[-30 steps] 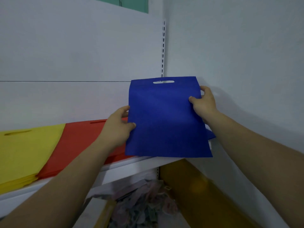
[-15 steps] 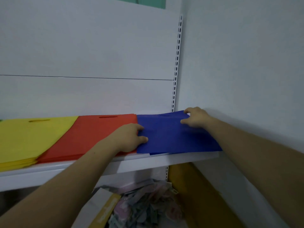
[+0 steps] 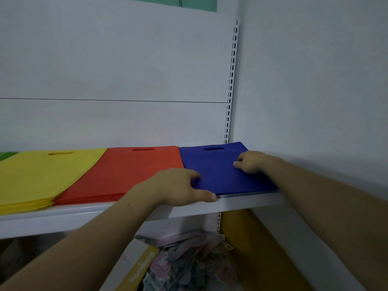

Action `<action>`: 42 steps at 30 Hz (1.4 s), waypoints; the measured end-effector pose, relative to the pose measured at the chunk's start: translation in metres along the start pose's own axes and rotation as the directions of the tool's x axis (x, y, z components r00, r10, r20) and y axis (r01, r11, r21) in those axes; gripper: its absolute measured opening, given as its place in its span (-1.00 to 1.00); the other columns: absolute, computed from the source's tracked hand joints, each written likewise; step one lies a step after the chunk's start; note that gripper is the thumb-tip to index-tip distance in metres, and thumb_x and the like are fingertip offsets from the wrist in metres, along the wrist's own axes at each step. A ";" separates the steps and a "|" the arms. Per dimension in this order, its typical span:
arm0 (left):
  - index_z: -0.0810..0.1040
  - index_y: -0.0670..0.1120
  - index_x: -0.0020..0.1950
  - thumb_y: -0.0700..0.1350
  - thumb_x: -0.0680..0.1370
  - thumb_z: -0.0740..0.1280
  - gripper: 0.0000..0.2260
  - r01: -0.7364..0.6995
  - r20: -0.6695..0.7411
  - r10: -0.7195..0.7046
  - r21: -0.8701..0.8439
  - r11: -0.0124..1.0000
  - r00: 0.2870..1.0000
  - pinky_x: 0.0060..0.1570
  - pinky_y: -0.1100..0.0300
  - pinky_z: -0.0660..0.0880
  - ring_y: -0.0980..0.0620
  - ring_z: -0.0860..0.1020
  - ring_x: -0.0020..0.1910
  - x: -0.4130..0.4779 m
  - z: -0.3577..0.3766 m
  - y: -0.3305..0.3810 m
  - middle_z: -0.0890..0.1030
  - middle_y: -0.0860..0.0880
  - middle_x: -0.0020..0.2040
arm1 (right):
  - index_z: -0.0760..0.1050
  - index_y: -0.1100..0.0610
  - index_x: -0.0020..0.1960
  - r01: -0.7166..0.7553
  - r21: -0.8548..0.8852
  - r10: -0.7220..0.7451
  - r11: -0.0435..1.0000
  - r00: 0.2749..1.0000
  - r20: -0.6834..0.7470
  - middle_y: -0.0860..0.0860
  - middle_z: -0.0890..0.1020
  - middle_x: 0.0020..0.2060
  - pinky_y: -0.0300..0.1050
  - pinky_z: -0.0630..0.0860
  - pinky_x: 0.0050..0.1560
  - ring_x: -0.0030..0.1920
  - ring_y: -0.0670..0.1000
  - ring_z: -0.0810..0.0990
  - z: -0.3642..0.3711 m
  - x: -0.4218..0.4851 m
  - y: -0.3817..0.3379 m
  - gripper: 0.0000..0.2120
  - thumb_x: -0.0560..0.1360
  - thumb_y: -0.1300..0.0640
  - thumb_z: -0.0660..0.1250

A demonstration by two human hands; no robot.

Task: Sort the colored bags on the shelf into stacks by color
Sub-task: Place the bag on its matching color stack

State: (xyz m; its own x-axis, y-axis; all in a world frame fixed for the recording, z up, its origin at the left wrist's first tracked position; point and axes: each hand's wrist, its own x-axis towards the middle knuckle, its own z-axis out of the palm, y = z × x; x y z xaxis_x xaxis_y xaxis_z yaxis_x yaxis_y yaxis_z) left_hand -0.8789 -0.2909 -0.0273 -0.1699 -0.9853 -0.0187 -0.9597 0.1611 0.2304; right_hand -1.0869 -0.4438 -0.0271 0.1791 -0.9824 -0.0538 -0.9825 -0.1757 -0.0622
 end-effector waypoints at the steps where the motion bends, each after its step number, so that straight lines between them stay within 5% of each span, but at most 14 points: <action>1: 0.29 0.03 0.45 0.42 0.39 0.21 -0.26 -0.005 0.000 0.005 0.029 1.000 1.000 0.27 0.06 0.34 0.00 0.44 0.23 0.000 0.001 0.002 0.45 0.03 0.32 | 0.37 0.14 0.39 0.006 0.000 -0.006 1.000 1.000 -0.018 0.07 0.40 0.38 -0.06 0.31 0.30 0.32 0.08 0.40 0.001 0.002 0.001 -0.55 0.64 -0.09 0.03; 12: 0.18 0.07 0.50 0.43 0.45 0.08 -0.28 0.023 -0.010 -0.021 0.207 0.978 1.000 0.41 -0.18 0.10 -0.04 0.19 0.47 0.008 0.009 0.002 0.20 -0.02 0.51 | 0.22 0.10 0.50 0.028 0.090 -0.034 0.996 0.997 0.071 0.04 0.24 0.49 -0.02 0.18 0.42 0.46 0.07 0.25 0.004 0.006 0.005 -0.38 0.60 -0.26 -0.03; 15: 0.17 0.04 0.51 0.42 0.45 0.10 -0.27 0.042 -0.027 -0.038 0.154 0.987 0.999 0.41 -0.15 0.14 -0.04 0.21 0.46 0.008 0.011 0.000 0.20 0.00 0.51 | 0.11 0.06 0.55 0.020 0.116 -0.032 0.993 0.993 0.110 0.03 0.14 0.53 0.04 0.09 0.47 0.50 0.08 0.16 0.007 0.009 0.006 -0.28 0.55 -0.36 -0.06; 22: 0.26 0.02 0.45 0.36 0.48 0.13 -0.35 0.052 -0.047 -0.048 0.108 0.993 0.998 0.36 -0.10 0.24 -0.02 0.35 0.35 0.008 0.013 0.005 0.35 0.03 0.41 | 0.20 0.08 0.51 0.050 0.086 -0.053 0.995 0.998 0.039 0.08 0.21 0.49 0.04 0.23 0.42 0.44 0.11 0.26 0.011 0.011 0.005 -0.29 0.54 -0.36 -0.02; 27: 0.14 0.00 0.52 0.36 0.44 0.22 -0.23 0.076 -0.060 -0.075 0.003 0.997 0.995 0.41 0.02 0.22 0.00 0.26 0.44 0.002 0.006 0.000 0.22 0.03 0.51 | 0.14 0.13 0.54 0.132 0.107 -0.128 0.985 0.991 -0.044 0.06 0.17 0.52 0.00 0.14 0.45 0.50 0.08 0.17 0.001 -0.002 -0.013 -0.30 0.57 -0.31 0.00; 42: 0.27 0.01 0.47 0.19 0.48 0.32 -0.38 0.255 -0.354 -0.277 -0.107 0.961 0.893 0.40 0.19 0.14 0.07 0.21 0.46 -0.173 -0.045 -0.156 0.26 0.04 0.49 | 0.27 0.06 0.47 0.503 0.162 -0.458 0.849 0.854 -0.246 0.11 0.31 0.44 -0.01 0.29 0.34 0.41 0.12 0.32 -0.011 -0.071 -0.263 -0.35 0.52 -0.30 0.16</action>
State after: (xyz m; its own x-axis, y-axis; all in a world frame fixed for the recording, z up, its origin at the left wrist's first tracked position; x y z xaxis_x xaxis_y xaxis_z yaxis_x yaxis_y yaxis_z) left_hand -0.6895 -0.1480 -0.0163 0.1929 -0.9451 0.2637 -0.9416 -0.1027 0.3206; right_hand -0.8416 -0.3289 0.0036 0.5907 -0.7742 0.2276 -0.7358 -0.6325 -0.2418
